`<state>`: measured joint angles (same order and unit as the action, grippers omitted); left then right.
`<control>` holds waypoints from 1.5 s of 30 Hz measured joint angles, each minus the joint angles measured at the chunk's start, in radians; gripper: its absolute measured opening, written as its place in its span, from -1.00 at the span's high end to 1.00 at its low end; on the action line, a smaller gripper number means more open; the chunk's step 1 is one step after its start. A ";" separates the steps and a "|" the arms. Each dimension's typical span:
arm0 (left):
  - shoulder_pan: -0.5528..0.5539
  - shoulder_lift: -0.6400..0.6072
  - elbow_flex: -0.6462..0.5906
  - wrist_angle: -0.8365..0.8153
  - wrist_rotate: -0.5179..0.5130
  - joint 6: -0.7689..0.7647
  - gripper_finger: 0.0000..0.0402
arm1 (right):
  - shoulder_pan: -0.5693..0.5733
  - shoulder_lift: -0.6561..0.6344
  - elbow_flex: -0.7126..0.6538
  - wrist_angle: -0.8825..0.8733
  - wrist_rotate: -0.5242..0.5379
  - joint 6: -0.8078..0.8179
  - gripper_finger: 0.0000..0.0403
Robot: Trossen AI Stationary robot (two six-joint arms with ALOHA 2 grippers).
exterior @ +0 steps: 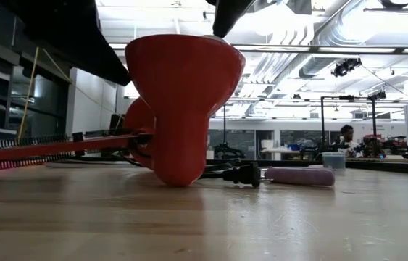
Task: Screw lightbulb
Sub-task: Insert the lightbulb into the red desk lamp
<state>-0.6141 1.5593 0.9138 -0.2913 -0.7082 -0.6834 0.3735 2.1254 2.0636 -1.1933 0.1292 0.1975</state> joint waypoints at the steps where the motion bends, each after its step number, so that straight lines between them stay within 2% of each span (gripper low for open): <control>1: 0.001 0.000 0.000 0.000 0.000 0.000 1.00 | -0.002 0.000 0.000 -0.003 0.000 -0.001 1.00; 11: 0.005 0.000 0.000 0.005 0.001 0.004 1.00 | -0.022 0.001 0.000 0.050 0.032 -0.067 1.00; 45: 0.005 0.000 0.000 0.006 0.010 -0.003 1.00 | -0.049 0.004 0.000 0.122 0.030 -0.068 1.00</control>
<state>-0.6086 1.5593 0.9138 -0.2855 -0.6987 -0.6866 0.3248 2.1296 2.0632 -1.0718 0.1596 0.1299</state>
